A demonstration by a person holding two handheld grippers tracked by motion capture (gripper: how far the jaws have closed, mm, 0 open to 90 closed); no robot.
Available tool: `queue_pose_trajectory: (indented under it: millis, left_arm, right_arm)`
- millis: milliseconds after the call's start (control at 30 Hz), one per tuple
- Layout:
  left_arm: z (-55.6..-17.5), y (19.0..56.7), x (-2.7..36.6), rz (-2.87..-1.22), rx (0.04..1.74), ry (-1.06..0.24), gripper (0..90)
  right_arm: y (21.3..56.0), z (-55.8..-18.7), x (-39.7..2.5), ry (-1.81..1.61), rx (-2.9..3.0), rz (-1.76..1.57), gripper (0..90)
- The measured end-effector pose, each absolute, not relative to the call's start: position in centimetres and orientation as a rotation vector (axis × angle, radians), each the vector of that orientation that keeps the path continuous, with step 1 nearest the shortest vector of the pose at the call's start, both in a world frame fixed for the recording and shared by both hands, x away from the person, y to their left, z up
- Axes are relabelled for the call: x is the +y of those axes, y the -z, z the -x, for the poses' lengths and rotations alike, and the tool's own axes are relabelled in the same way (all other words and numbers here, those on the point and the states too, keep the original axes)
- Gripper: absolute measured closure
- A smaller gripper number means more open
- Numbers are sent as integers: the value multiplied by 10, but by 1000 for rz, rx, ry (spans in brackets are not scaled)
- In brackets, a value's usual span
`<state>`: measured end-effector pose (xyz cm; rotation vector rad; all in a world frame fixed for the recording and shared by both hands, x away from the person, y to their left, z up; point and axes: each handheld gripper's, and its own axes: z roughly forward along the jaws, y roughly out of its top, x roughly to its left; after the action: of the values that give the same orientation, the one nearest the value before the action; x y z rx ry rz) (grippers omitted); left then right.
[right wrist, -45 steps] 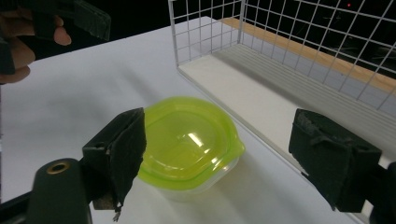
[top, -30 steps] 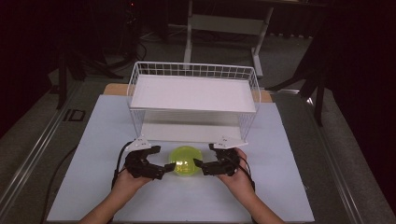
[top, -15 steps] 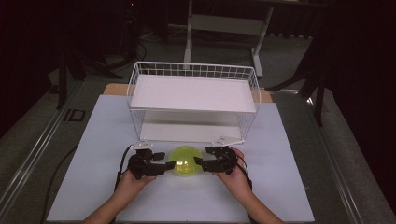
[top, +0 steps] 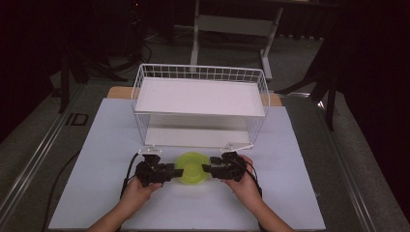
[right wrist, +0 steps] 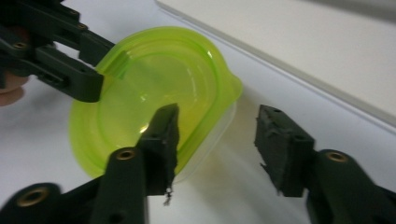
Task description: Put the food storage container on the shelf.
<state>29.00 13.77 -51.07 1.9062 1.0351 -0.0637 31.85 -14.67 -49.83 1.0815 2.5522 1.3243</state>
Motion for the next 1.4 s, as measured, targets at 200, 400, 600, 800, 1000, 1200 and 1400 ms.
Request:
queue_pose_trajectory:
  millis: [200,400,600,800,1000,1200,1400]
  left_arm:
    - [-284,508,136,-1910,1032,60,678]
    - [-280,505,135,-1926,1034,65,724]
    - [-276,503,135,-1927,1044,81,744]
    - [-269,501,133,-1914,1060,85,773]
    - [-264,497,129,-1927,1064,64,792]
    - [-263,496,128,-1929,1080,59,822]
    - [-266,486,126,-1893,1060,-6,821]
  right_arm:
    - [494,-309,-148,-1343,2593,-1057,655]
    - [493,-306,-152,-1376,2624,-1071,700]
    - [491,-305,-152,-1376,2637,-1099,727]
    - [490,-305,-156,-1385,2644,-1158,764]
    - [490,-303,-160,-1386,2652,-1215,784]
    - [490,-301,-160,-1376,2642,-1228,801]
    - [476,-302,-159,-1371,2589,-1207,801]
